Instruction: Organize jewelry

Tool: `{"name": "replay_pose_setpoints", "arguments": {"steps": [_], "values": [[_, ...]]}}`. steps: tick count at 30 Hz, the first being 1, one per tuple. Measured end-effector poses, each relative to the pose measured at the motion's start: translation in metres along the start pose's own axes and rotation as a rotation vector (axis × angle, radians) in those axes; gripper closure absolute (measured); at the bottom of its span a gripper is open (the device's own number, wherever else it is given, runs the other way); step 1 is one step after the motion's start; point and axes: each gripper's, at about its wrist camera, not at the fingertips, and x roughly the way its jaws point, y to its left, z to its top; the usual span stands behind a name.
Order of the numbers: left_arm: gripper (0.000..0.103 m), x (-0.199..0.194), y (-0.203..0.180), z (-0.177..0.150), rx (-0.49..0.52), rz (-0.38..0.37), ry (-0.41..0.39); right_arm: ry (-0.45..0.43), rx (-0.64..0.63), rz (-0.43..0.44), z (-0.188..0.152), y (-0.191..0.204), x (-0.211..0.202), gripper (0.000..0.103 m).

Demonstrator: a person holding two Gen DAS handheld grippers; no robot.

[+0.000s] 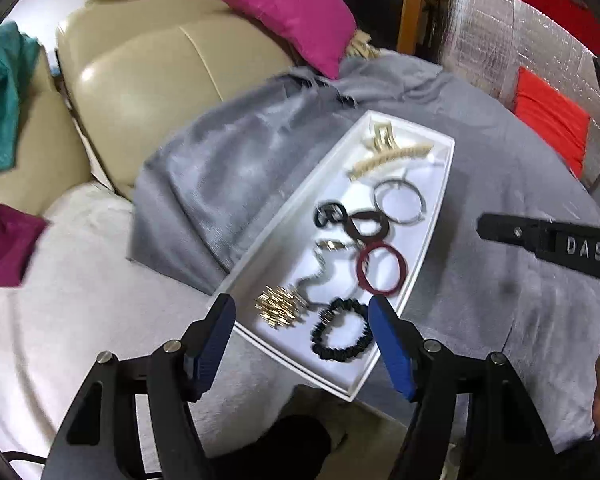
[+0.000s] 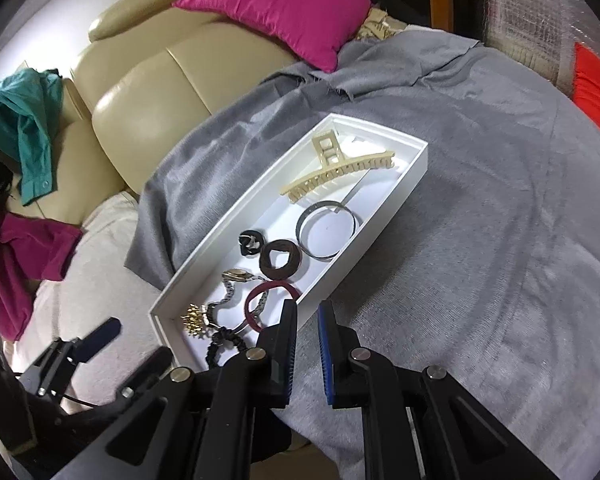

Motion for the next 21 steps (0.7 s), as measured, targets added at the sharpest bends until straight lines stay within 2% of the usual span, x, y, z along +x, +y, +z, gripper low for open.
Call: {"name": "replay_pose_setpoints", "arguments": {"steps": [3, 10, 12, 14, 15, 21], "values": [[0.025, -0.031, 0.002, 0.006, 0.005, 0.031, -0.07, -0.032, -0.007, 0.0, -0.005, 0.003, -0.018, 0.089], [0.021, -0.097, 0.004, 0.012, 0.026, 0.118, -0.206, -0.138, -0.021, 0.024, -0.025, 0.015, -0.078, 0.088], [0.013, -0.113, 0.003, 0.012, 0.037, 0.16, -0.243, -0.167, -0.024, 0.034, -0.032, 0.018, -0.095, 0.08], [0.011, -0.13, 0.0, 0.01, 0.049, 0.195, -0.29, -0.204, -0.023, 0.046, -0.04, 0.02, -0.114, 0.072], [0.01, -0.137, -0.001, 0.01, 0.054, 0.203, -0.307, -0.215, -0.023, 0.051, -0.043, 0.021, -0.119, 0.071], [0.01, -0.17, -0.005, 0.006, 0.078, 0.215, -0.344, -0.285, -0.057, 0.052, -0.07, 0.034, -0.159, 0.071]]}}
